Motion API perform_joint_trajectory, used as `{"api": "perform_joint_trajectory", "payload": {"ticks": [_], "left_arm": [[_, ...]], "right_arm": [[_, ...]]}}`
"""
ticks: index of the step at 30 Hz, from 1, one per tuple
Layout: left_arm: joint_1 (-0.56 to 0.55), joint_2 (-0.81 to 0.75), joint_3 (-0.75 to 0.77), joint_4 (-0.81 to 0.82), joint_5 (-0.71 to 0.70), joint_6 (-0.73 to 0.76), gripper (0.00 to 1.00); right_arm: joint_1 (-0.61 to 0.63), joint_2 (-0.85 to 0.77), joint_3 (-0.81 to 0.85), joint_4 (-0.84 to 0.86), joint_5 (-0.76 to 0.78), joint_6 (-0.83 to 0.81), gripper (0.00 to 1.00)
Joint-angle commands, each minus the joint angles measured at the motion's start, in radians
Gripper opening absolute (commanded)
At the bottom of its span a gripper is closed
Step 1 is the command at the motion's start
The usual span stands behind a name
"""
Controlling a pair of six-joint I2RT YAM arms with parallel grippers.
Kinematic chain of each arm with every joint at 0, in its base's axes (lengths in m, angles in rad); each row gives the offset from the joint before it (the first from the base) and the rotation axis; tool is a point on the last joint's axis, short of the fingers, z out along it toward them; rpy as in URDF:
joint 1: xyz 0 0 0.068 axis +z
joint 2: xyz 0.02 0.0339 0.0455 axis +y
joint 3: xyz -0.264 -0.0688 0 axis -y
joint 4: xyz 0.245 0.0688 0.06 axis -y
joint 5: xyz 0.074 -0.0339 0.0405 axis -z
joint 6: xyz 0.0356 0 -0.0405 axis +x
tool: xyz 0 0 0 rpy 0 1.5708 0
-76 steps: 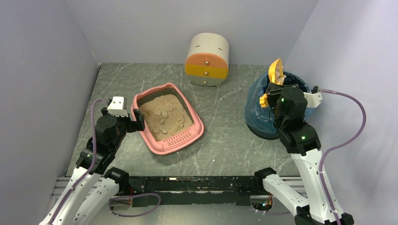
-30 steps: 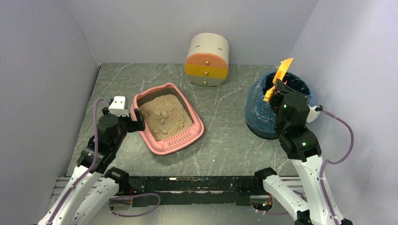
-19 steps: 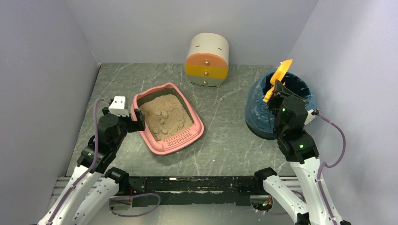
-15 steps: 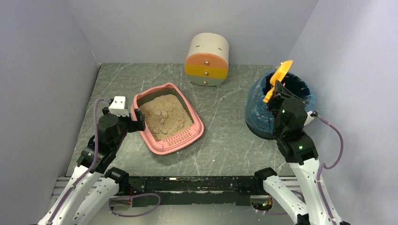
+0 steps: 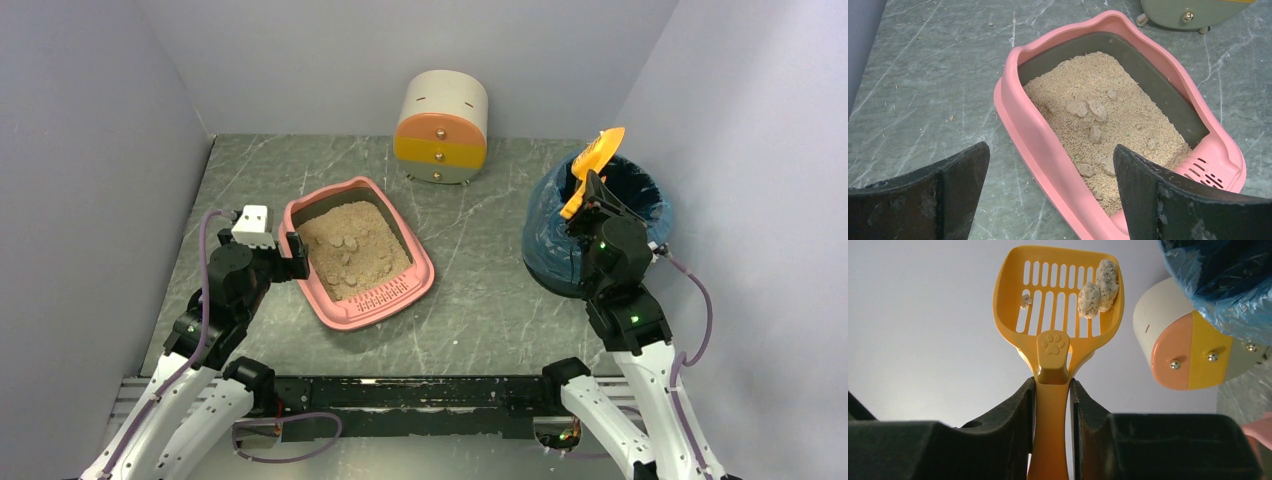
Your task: Clean the litter box
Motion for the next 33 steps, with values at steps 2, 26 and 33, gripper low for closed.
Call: {"api": "perform_joint_trajectory", "payload": {"ticks": [2,26,33], "left_arm": [[-0.012,-0.004,-0.004,0.015,-0.021,0.014,0.98],[-0.016,0.004,-0.001,0.01,-0.033,0.017,0.98],[-0.015,0.003,-0.002,0.014,-0.03,0.015,0.98]], "right_arm": [[-0.01,-0.027,-0.028,0.077,0.012,0.074,0.0],[-0.01,-0.027,-0.049,0.141,0.091,0.257,0.0],[-0.01,0.064,0.065,0.094,0.093,0.015,0.0]]}}
